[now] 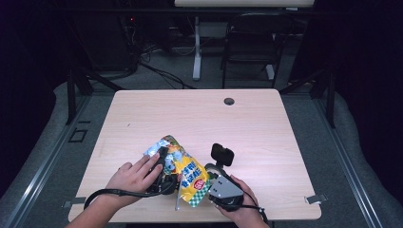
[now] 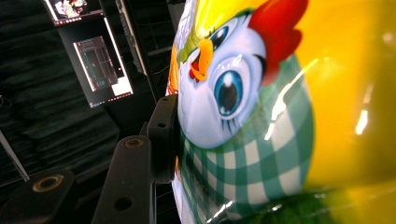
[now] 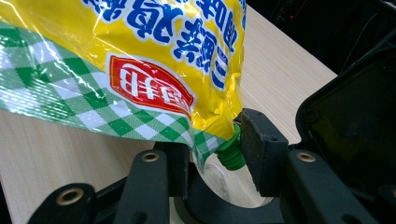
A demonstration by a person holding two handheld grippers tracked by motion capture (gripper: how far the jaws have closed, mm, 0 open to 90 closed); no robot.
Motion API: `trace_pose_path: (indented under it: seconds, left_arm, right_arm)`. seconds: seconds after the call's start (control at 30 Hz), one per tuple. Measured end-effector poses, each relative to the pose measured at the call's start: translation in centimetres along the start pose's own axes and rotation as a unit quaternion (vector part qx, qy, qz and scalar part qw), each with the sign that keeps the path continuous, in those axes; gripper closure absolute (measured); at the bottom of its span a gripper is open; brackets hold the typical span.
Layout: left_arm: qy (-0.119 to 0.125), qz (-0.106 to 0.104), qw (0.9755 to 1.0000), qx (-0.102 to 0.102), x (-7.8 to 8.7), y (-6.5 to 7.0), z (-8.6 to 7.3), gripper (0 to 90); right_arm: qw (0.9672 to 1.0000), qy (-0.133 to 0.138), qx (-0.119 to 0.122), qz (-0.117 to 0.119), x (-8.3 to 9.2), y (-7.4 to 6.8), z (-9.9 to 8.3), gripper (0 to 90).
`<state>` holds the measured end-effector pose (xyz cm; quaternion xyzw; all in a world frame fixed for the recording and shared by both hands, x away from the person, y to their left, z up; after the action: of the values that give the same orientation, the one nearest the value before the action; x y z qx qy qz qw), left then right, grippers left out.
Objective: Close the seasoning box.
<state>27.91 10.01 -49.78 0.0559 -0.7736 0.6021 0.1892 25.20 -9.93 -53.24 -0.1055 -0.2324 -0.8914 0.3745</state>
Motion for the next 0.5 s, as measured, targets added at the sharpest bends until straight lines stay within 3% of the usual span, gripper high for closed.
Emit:
trace_pose_path:
  seconds: [0.2, 0.5]
  left_arm:
    - [0.005, 0.005, 1.0, -0.002, -0.08, -0.07, 0.05, 58.4]
    - [-0.001, -0.002, 1.0, -0.007, 0.0, -0.42, 0.32, 58.4]
  right_arm:
    - [1.0, -0.001, -0.002, -0.001, 0.03, 0.05, -0.03, 63.7]
    - [0.9999, -0.002, -0.008, -0.006, 0.12, 0.22, -0.06, 63.7]
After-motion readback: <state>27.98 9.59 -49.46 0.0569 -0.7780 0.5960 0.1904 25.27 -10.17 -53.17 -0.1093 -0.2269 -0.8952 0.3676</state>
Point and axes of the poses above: each handheld gripper's, and its own axes: x roughly backward along the jaws, z roughly out of its top, y roughly to its right, the point moved 2 cm from there along -x, roughly forward along the jaws, and after that the axes turned 8 degrees about y, right-handed, at the moved point
